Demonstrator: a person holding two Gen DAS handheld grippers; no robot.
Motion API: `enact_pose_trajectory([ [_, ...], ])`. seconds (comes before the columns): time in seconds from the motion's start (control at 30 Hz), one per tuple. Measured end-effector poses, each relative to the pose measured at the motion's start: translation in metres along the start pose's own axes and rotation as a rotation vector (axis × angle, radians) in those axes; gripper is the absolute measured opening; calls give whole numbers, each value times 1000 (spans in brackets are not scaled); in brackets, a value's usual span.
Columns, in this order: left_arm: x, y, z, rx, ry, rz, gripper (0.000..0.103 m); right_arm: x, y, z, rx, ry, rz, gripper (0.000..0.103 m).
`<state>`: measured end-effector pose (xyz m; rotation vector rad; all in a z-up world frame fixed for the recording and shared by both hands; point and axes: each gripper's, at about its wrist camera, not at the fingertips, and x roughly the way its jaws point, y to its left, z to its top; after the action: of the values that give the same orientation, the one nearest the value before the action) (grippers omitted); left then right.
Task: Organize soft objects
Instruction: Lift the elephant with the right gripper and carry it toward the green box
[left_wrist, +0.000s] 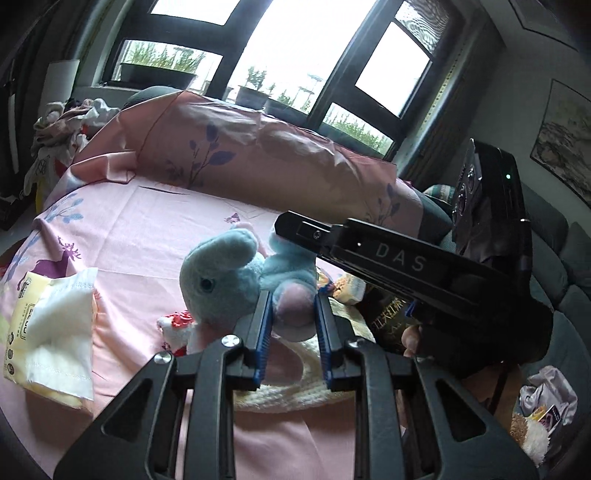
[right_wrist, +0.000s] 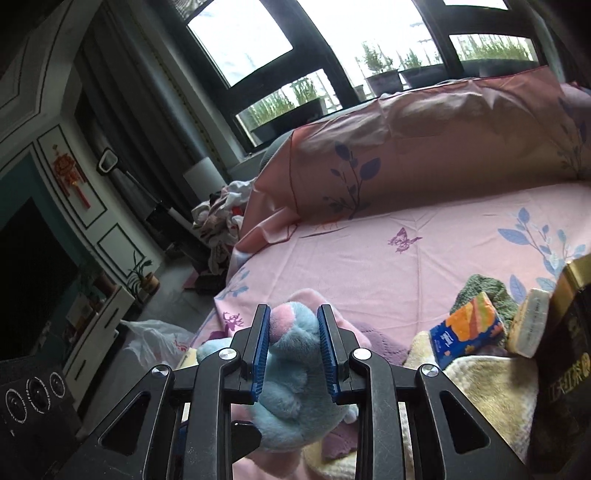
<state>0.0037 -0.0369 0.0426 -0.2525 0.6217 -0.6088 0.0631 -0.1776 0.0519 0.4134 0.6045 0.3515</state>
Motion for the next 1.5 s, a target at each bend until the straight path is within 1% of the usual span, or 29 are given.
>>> enact_pose_trajectory([
  [0.13,-8,-37,-12,107,7,-24,21,-33,-11,-15,19,-44,-24,27],
  [0.17,-9,-45,-14,126,5,-28,18,-40,-13,-18,25,-47,-27,27],
  [0.2,-10,-51,-16,143,2,-30,12,-46,-15,-21,31,-49,-16,27],
  [0.23,-10,-59,-18,159,4,-33,12,-54,-17,-26,36,-45,11,27],
  [0.27,-9,-65,-19,169,12,-40,10,-59,-17,-29,32,-44,18,27],
  [0.33,-3,-75,-26,208,35,-59,10,-66,-16,-33,5,-51,-64,27],
  [0.37,-1,-78,-30,221,32,-51,12,-69,-19,-36,3,-56,-84,27],
  [0.4,2,-78,-34,221,33,-41,12,-69,-26,-38,27,-49,-82,27],
  [0.47,15,-70,-42,195,84,-27,12,-71,-44,-44,80,-39,-73,27],
  [0.57,32,-57,-53,172,159,30,12,-71,-62,-53,99,-24,-119,26],
  [0.67,33,-44,-59,141,180,68,11,-70,-71,-55,124,-7,-110,26],
  [0.77,30,-31,-58,74,187,55,11,-73,-68,-57,114,-7,-114,26],
  [0.87,29,-27,-59,46,197,46,15,-75,-67,-63,112,10,-115,26],
  [0.93,32,-27,-61,43,208,46,25,-76,-68,-66,114,33,-121,26],
  [1.0,34,-28,-64,48,212,43,45,-78,-70,-69,127,49,-120,26],
  [1.07,39,-31,-67,54,220,27,53,-80,-73,-73,145,67,-120,26],
  [1.13,45,-32,-69,47,231,-2,57,-80,-76,-75,161,84,-119,26],
  [1.17,49,-33,-70,40,239,-12,59,-80,-78,-75,168,87,-120,28],
  [1.23,58,-33,-72,21,265,-24,59,-78,-82,-75,182,105,-130,35],
  [1.27,63,-33,-73,12,281,-28,59,-76,-84,-76,188,121,-134,47],
  [1.3,68,-32,-74,4,293,-33,59,-74,-86,-76,194,136,-135,56],
  [1.37,76,-30,-76,-11,309,-39,57,-70,-88,-77,194,153,-121,60],
  [1.43,84,-29,-77,-26,324,-44,54,-66,-88,-78,190,169,-106,60],
  [1.5,90,-29,-81,-47,344,-73,40,-59,-88,-81,182,189,-92,60],
])
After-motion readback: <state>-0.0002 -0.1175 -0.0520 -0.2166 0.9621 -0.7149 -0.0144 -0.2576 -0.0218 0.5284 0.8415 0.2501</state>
